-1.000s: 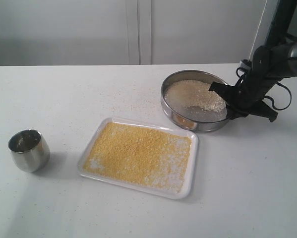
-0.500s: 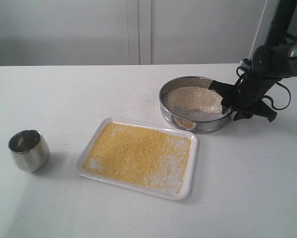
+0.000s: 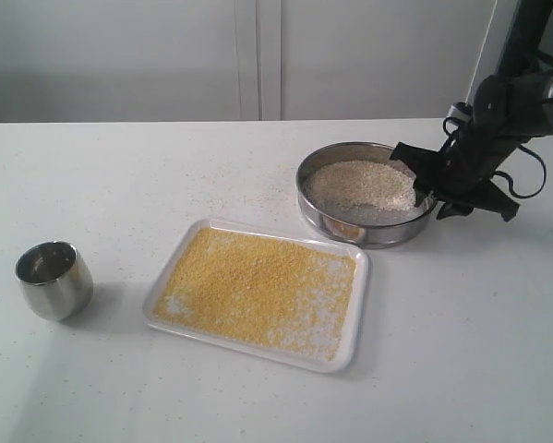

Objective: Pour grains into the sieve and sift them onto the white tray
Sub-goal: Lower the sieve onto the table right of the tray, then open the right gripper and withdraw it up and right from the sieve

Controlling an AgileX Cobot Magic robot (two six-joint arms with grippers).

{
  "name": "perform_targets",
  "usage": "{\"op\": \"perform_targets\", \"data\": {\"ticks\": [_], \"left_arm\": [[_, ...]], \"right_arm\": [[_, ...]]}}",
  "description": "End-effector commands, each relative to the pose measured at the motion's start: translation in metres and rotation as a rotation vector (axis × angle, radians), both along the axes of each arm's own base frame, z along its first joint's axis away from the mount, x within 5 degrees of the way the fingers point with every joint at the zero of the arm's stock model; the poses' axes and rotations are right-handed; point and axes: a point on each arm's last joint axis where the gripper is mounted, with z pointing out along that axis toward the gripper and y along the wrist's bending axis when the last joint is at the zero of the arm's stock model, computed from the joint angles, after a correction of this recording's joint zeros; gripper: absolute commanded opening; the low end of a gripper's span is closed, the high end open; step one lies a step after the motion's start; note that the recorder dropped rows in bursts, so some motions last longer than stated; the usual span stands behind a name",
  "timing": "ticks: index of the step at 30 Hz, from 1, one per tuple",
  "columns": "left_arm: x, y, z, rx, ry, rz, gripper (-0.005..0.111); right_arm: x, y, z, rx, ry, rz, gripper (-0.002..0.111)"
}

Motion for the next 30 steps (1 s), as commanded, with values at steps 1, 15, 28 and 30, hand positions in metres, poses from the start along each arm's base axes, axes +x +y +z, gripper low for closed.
{"op": "perform_targets", "data": {"ticks": [1, 15, 28, 30], "left_arm": [[-0.001, 0.000, -0.001, -0.003, -0.007, 0.002, 0.000], [-0.001, 0.000, -0.001, -0.003, -0.007, 0.002, 0.000], [-0.001, 0.000, -0.001, -0.003, -0.007, 0.002, 0.000], [-0.001, 0.000, -0.001, -0.003, -0.007, 0.002, 0.000]], "right_arm": [[-0.001, -0.004, 0.026, 0.009, -0.049, -0.014, 0.036], [-0.019, -0.005, 0.072, -0.015, -0.060, 0.051, 0.036], [-0.044, 0.004, 0.087, -0.039, 0.066, 0.432, 0.000], [-0.046, 0.004, 0.089, -0.046, 0.076, 0.462, 0.000]]}}
